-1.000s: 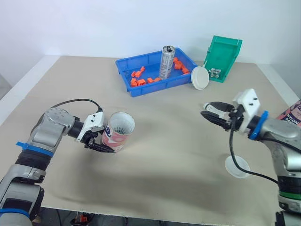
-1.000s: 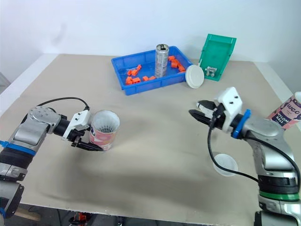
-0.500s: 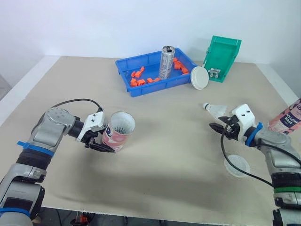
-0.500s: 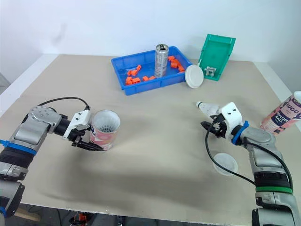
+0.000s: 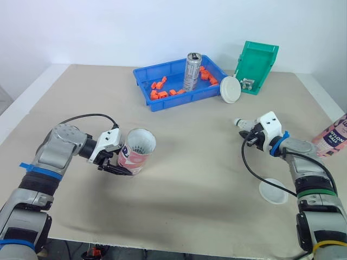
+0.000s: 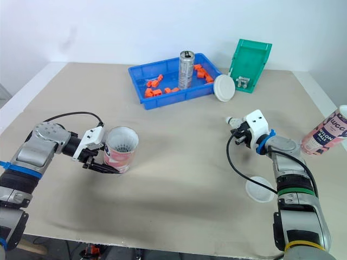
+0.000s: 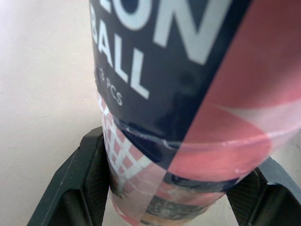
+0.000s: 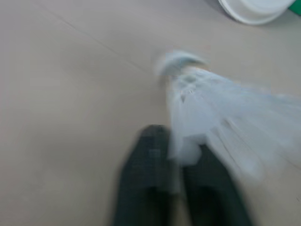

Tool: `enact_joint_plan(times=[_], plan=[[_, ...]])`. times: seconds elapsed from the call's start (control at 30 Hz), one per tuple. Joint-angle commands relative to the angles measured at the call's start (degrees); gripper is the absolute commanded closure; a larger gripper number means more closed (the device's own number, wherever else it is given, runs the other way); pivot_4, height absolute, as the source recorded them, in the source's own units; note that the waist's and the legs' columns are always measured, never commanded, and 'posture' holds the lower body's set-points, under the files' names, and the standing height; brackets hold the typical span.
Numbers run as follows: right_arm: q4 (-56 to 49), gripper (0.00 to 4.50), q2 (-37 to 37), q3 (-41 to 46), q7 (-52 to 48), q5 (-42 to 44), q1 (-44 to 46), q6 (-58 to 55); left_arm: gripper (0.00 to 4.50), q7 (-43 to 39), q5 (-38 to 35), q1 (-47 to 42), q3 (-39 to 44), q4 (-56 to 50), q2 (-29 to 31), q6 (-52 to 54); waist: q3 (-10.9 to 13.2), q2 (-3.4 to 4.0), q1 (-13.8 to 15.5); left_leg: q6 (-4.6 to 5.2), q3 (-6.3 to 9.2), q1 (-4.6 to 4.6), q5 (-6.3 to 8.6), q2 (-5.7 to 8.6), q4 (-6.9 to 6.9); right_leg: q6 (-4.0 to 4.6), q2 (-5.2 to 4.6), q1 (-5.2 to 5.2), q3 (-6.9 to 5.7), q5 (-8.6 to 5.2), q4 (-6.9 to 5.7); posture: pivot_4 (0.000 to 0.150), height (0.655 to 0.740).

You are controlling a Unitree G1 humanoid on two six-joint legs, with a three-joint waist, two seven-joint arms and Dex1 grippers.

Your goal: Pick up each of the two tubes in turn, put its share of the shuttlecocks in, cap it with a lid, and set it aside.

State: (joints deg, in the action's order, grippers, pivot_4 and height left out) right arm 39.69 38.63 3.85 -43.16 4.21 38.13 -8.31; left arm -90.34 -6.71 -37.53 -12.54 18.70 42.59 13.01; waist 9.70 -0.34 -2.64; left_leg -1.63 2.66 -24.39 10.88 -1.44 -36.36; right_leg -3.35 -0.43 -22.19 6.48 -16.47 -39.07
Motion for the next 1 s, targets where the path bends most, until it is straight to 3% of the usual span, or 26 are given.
enact_joint_plan(times=[0.03,0.2,0.3,0.4,0.6,1.0], plan=[[-5.8,4.42,2.8,2.8,0.4,1.1,-1.3,0.1,1.68,-0.3,0.9,1.9,-2.6,-1.0,-0.2,0.7,0.0,0.0,0.0,0.0,0.0,0.0,0.0,0.0,0.0,0.0,0.0,0.0,0.0,0.0,0.0,0.15,0.74],[-29.0,4.42,3.9,5.4,-6.0,10.4,-4.2,-4.2,1.68,-0.5,1.0,2.0,-2.8,-0.9,-0.1,0.5,0.0,0.09,-0.1,0.0,0.0,-0.03,0.0,0.01,0.03,-0.01,-0.01,-0.02,0.02,-0.01,0.0,0.15,0.74],[-44.9,4.42,3.5,1.6,-12.8,18.4,-2.7,-10.9,1.68,-0.5,1.7,1.4,-3.4,0.3,-0.7,-0.5,0.0,0.22,-0.2,0.0,0.01,0.02,0.0,-0.07,0.04,0.0,0.08,-0.03,0.02,0.0,-0.04,0.15,0.74],[-53.5,4.42,4.2,-5.9,-18.4,18.6,2.1,-13.4,1.68,-0.7,2.1,0.3,-3.8,1.4,-1.6,-1.0,0.0,0.2,0.0,0.0,0.09,0.12,0.0,-0.13,0.01,-0.19,0.16,0.08,-0.07,-0.11,-0.04,0.15,0.74],[-54.8,4.42,3.3,-15.4,-24.8,13.6,11.4,-9.1,1.68,-1.2,2.6,-0.6,-4.0,2.9,-2.5,-1.9,0.0,0.11,0.4,-0.04,0.03,0.06,-0.02,-0.03,-0.11,-0.28,-0.05,0.17,-0.09,-0.12,0.07,0.15,0.74],[-45.2,4.42,-2.1,-26.6,-33.8,3.2,21.2,1.8,1.68,-1.0,3.3,-1.2,-4.3,4.8,-3.6,-3.8,0.0,0.11,0.6,-0.04,0.09,0.06,-0.03,-0.03,-0.08,-0.12,-0.04,0.13,-0.14,-0.08,0.02,0.15,0.74]])
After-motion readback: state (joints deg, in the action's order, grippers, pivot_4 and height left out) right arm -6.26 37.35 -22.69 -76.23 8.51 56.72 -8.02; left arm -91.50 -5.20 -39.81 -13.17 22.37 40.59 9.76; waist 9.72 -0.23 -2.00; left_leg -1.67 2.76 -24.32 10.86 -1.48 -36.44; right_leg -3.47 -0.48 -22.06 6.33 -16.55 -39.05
